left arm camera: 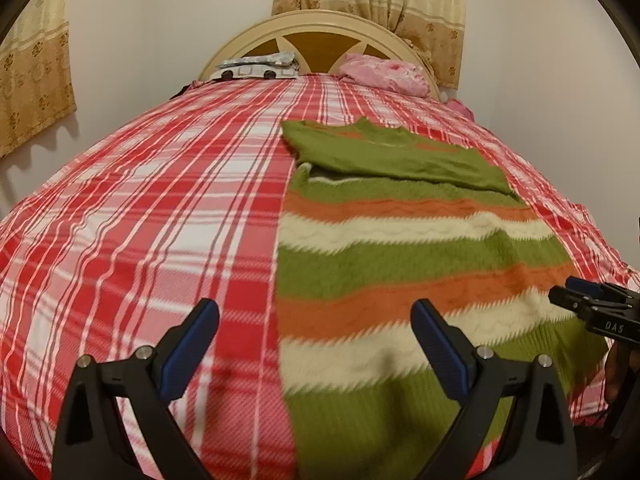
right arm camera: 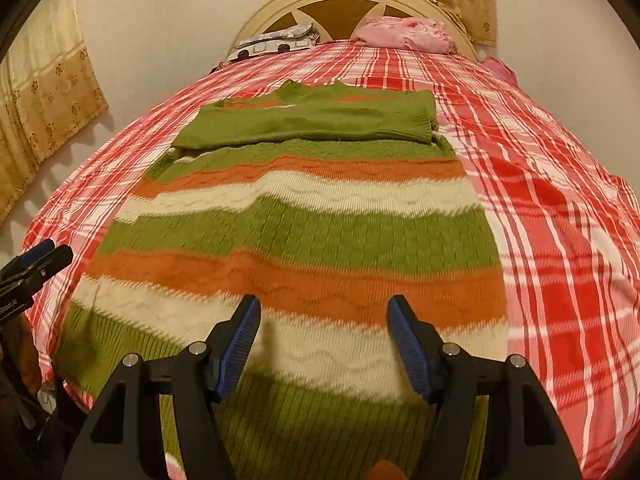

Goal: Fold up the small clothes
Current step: 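Move both tools back toward the striped hem of the sweater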

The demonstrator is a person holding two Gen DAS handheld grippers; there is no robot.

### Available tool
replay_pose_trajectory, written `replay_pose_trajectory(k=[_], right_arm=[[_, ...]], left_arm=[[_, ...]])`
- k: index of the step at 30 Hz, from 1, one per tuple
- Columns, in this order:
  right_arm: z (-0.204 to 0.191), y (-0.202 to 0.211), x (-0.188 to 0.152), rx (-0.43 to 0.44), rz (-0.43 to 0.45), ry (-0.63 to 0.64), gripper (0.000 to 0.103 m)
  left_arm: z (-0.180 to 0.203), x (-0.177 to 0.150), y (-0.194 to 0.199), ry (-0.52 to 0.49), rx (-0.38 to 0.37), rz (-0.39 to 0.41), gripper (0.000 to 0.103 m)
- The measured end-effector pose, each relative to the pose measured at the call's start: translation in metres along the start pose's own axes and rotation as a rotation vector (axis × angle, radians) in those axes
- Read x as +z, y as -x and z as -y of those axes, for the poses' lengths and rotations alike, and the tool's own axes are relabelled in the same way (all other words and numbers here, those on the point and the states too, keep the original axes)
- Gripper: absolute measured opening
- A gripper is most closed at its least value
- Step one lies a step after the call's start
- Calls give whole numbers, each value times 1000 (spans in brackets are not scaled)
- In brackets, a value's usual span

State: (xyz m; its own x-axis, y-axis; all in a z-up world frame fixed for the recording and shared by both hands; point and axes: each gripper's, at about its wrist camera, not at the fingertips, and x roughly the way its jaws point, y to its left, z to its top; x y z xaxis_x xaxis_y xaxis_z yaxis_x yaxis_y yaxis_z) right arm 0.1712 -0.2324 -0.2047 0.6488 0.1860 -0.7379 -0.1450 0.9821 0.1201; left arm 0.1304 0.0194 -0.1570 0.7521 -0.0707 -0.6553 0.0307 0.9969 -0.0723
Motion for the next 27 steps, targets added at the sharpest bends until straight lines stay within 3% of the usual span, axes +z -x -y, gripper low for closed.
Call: replay_pose_trajectory(k=[9,13,18,23,27], right_arm=[[-11,22,-22,1,27,22,67],[-15,33,-31,-23,49,45,67],[-10,47,-41,-71,72,41,67],[-2,58,-49,-71,95,37,66],[2,57,-54,-67,91,28,67]], left_arm=[[-20,-27,26,35,-2,-14,99],[-21,-38,31,62,-43,-37,97],[-14,-48,32,58,-75,-50,89],[-10,-56,26,53,-106,-82,70],[-11,-59,22,66,-126,-108,62]])
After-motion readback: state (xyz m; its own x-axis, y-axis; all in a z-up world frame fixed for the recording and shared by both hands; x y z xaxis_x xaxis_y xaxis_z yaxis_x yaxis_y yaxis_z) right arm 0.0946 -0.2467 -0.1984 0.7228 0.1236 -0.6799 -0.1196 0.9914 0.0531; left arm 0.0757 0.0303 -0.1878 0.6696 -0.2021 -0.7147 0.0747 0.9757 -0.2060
